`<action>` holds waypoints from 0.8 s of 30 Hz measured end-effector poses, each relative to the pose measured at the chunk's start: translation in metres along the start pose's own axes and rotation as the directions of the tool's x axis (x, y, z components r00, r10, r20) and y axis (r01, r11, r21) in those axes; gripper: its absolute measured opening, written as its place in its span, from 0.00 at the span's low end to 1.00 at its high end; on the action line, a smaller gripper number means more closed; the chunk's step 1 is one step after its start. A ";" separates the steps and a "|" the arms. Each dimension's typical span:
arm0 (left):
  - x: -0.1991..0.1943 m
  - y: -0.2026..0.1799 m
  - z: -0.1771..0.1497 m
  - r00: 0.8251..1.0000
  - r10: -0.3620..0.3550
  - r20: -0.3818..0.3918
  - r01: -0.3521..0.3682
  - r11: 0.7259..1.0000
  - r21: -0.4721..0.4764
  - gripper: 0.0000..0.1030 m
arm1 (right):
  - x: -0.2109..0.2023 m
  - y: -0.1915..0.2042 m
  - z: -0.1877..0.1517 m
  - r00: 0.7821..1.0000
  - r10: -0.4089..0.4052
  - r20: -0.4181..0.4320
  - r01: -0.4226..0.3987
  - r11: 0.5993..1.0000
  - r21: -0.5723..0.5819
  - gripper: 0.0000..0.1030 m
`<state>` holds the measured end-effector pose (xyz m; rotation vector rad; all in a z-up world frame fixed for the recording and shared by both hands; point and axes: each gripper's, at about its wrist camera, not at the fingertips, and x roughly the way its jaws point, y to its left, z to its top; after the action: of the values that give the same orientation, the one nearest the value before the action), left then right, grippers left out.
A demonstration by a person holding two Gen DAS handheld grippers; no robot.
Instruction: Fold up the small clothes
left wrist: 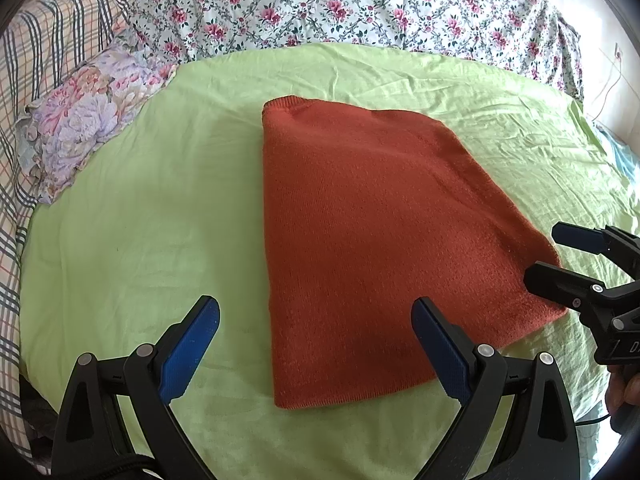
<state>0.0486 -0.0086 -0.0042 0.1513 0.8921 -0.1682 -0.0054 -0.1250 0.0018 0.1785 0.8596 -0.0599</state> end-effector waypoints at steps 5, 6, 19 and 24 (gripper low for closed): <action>0.001 0.003 0.005 1.000 0.007 0.025 -0.008 1.000 0.006 0.94 | 0.002 -0.002 0.004 1.000 -0.003 0.004 0.003 1.000 -0.001 0.87; 0.003 0.004 0.006 1.000 0.009 0.023 -0.009 1.000 0.006 0.94 | 0.002 -0.003 0.006 1.000 -0.004 0.005 0.004 1.000 -0.001 0.87; 0.011 0.018 0.019 1.000 0.016 0.019 -0.015 0.999 -0.033 0.94 | 0.013 -0.014 0.018 1.000 -0.014 0.000 0.014 1.000 0.000 0.87; 0.015 0.019 0.018 1.000 0.027 0.006 -0.027 0.999 -0.038 0.94 | 0.018 -0.019 0.019 1.000 -0.011 -0.003 0.011 1.000 0.017 0.87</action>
<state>0.0750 0.0046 -0.0034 0.1275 0.8856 -0.1266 0.0180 -0.1463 -0.0026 0.1893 0.8634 -0.0773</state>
